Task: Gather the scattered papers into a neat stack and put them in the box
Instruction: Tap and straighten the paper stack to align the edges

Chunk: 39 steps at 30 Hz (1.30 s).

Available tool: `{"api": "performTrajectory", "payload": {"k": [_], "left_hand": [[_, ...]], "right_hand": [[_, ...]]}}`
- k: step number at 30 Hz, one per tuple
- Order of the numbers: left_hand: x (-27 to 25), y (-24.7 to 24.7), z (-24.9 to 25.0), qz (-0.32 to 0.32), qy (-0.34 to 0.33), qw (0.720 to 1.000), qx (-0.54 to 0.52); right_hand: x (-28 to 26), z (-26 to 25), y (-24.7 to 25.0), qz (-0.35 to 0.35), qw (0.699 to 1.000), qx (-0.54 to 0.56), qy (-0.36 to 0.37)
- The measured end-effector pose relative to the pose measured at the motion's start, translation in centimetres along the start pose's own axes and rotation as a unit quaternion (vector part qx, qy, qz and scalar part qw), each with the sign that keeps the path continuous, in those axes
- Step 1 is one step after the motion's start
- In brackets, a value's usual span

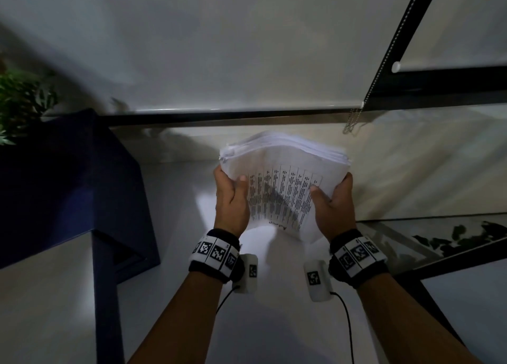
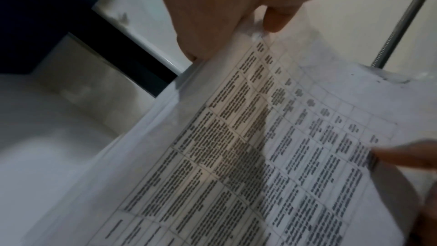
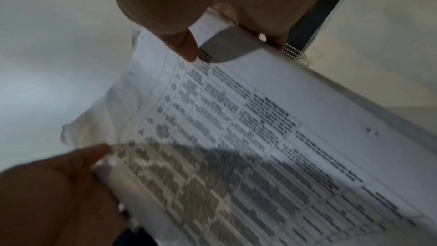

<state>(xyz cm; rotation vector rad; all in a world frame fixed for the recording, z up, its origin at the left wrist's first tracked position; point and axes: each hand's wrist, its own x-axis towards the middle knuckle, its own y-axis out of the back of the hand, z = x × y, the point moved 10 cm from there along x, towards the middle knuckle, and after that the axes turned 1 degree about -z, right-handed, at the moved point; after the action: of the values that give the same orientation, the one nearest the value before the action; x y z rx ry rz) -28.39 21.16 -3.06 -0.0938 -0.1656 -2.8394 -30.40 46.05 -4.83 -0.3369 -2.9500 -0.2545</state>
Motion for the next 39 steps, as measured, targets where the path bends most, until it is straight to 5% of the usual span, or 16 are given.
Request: {"api": "performTrajectory", "payload": {"k": [6, 18, 26, 30, 39], "left_hand": [[0.0, 1.0, 1.9, 0.012, -0.083, 0.995, 0.051], [0.0, 2.4, 5.3, 0.04, -0.084, 0.982, -0.166], [0.3, 3.6, 5.0, 0.19, -0.071, 0.968, -0.145], [-0.1, 3.5, 5.4, 0.205, -0.082, 0.966, -0.133], [-0.2, 3.1, 5.8, 0.137, -0.114, 0.976, -0.123]], "right_hand": [[1.0, -1.9, 1.1, -0.014, 0.999, -0.004, 0.035], [0.0, -5.0, 1.0, -0.048, 0.99, 0.127, 0.037], [0.0, -7.2, 1.9, 0.112, 0.989, 0.084, 0.041], [0.6, -6.5, 2.3, 0.171, 0.984, 0.04, 0.0], [0.7, -6.6, 2.2, 0.16, 0.986, 0.044, -0.017]]}}
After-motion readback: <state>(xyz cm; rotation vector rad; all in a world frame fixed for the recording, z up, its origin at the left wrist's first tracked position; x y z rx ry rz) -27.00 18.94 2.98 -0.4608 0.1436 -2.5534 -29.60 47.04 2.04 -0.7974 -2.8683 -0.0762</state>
